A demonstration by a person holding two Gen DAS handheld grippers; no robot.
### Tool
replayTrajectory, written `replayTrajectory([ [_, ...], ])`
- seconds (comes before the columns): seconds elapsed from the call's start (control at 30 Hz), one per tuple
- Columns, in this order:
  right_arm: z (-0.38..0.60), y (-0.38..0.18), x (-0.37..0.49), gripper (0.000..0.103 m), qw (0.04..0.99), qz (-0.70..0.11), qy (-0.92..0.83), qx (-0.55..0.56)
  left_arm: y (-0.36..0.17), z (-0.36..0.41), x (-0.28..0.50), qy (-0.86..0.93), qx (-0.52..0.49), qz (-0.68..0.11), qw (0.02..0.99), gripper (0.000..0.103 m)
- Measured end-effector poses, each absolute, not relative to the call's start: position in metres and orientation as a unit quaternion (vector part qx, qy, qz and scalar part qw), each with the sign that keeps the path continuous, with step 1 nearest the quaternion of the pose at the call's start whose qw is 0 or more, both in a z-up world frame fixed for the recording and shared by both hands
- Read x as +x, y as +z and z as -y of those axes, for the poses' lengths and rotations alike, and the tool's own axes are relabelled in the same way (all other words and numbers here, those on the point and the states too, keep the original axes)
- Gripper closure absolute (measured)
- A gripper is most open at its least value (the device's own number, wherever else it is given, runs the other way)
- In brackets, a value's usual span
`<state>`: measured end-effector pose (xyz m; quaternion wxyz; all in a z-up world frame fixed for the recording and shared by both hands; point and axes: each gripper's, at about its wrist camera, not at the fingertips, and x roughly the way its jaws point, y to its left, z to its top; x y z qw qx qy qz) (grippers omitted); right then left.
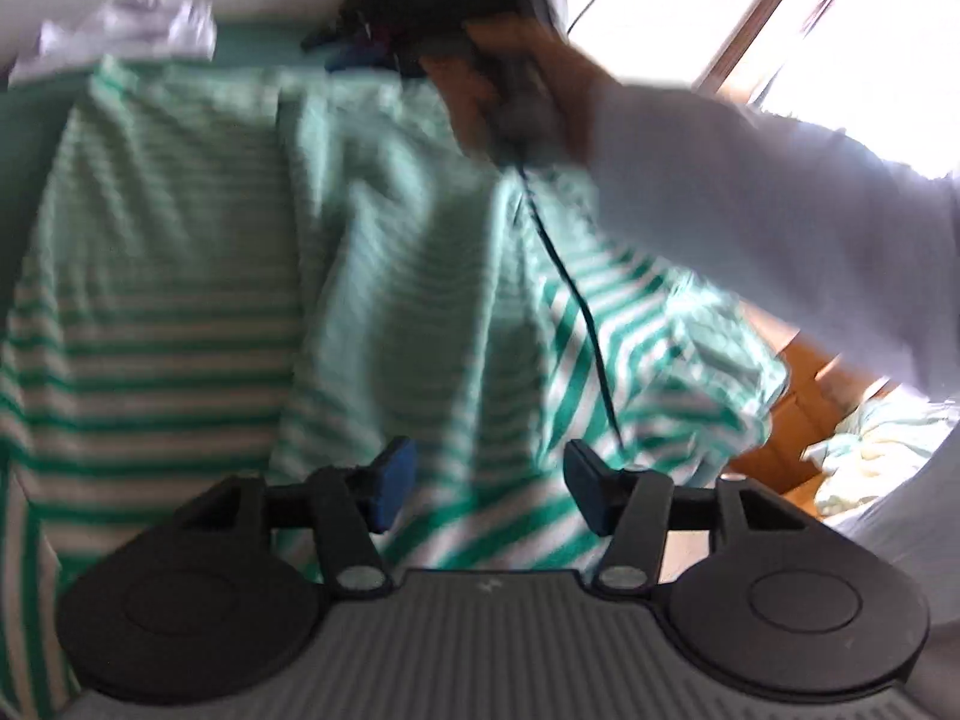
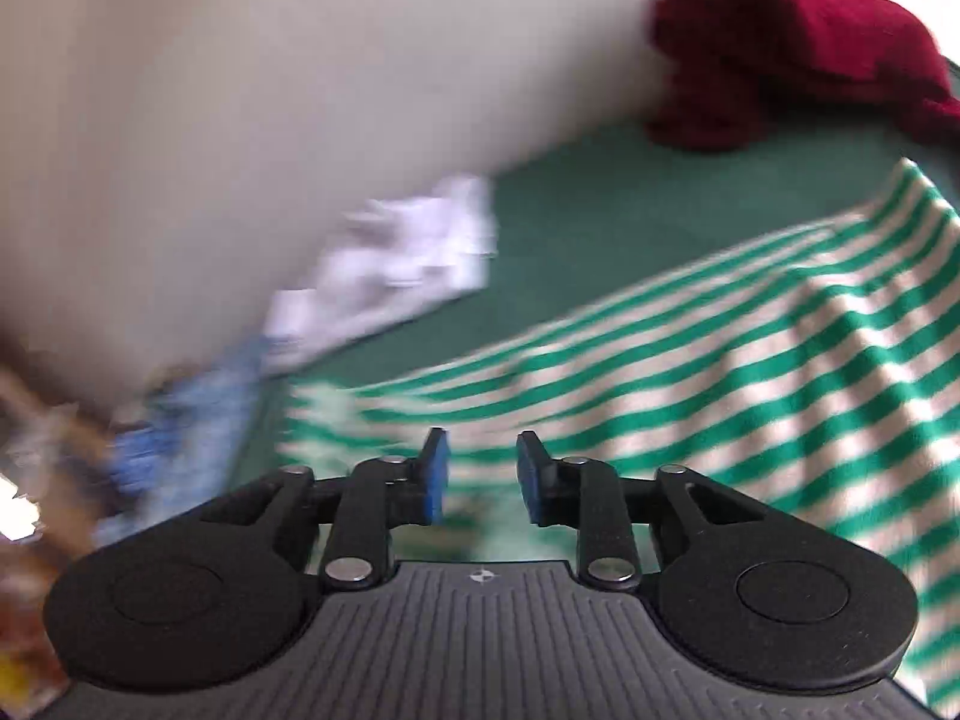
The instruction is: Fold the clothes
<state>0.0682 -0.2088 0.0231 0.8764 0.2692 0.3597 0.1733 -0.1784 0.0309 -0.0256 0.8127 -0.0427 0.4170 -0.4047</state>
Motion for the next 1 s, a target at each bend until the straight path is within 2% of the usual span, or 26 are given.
replayTrajectory([
  [0.03, 0.212, 0.021, 0.057, 0.055, 0.865, -0.376, 0.194, 0.267, -0.025, -0.029, -0.176, -0.406, -0.039, -0.412, 0.815, 0.028],
  [0.13, 0.217, 0.01, 0.012, 0.056, 0.836, -0.425, 0.232, 0.257, -0.037, -0.022, -0.166, -0.402, -0.02, -0.43, 0.808, 0.028],
  [0.23, 0.229, -0.002, -0.035, 0.057, 0.85, -0.444, 0.167, 0.23, -0.047, -0.025, -0.168, -0.404, 0.005, -0.433, 0.806, 0.029],
  [0.3, 0.237, -0.009, -0.066, 0.069, 0.857, -0.451, 0.123, 0.218, -0.046, -0.032, -0.174, -0.413, 0.014, -0.43, 0.803, 0.027],
  [0.33, 0.242, -0.007, -0.083, 0.071, 0.861, -0.438, 0.11, 0.232, -0.045, -0.037, -0.177, -0.417, 0.015, -0.43, 0.801, 0.024],
  [0.43, 0.255, -0.004, -0.126, 0.056, 0.856, -0.408, 0.11, 0.297, -0.045, -0.047, -0.181, -0.425, 0.013, -0.441, 0.79, 0.02],
  [0.53, 0.253, -0.014, -0.148, 0.054, 0.848, -0.415, 0.111, 0.312, -0.044, -0.05, -0.183, -0.433, 0.02, -0.443, 0.785, 0.02],
  [0.6, 0.254, -0.019, -0.156, 0.073, 0.853, -0.415, 0.07, 0.309, -0.042, -0.048, -0.183, -0.438, 0.024, -0.447, 0.779, 0.019],
  [0.63, 0.257, -0.018, -0.16, 0.07, 0.853, -0.406, 0.056, 0.322, -0.041, -0.049, -0.185, -0.44, 0.024, -0.449, 0.777, 0.018],
  [0.73, 0.258, -0.013, -0.17, 0.07, 0.845, -0.379, 0.097, 0.365, -0.04, -0.045, -0.189, -0.438, 0.017, -0.452, 0.777, 0.013],
  [0.87, 0.239, -0.023, -0.169, 0.066, 0.83, -0.418, 0.095, 0.356, -0.043, -0.038, -0.197, -0.42, 0.012, -0.456, 0.784, 0.012],
  [0.9, 0.237, -0.027, -0.168, 0.07, 0.825, -0.421, 0.102, 0.362, -0.044, -0.036, -0.2, -0.415, 0.014, -0.457, 0.787, 0.011],
  [0.93, 0.235, -0.031, -0.168, 0.093, 0.82, -0.424, 0.11, 0.369, -0.045, -0.034, -0.202, -0.409, 0.015, -0.457, 0.789, 0.011],
  [0.97, 0.234, -0.033, -0.169, 0.099, 0.817, -0.424, 0.115, 0.373, -0.046, -0.033, -0.205, -0.404, 0.017, -0.458, 0.792, 0.011],
  [1.0, 0.236, -0.033, -0.17, 0.099, 0.818, -0.421, 0.115, 0.374, -0.046, -0.032, -0.209, -0.397, 0.018, -0.457, 0.796, 0.012],
])
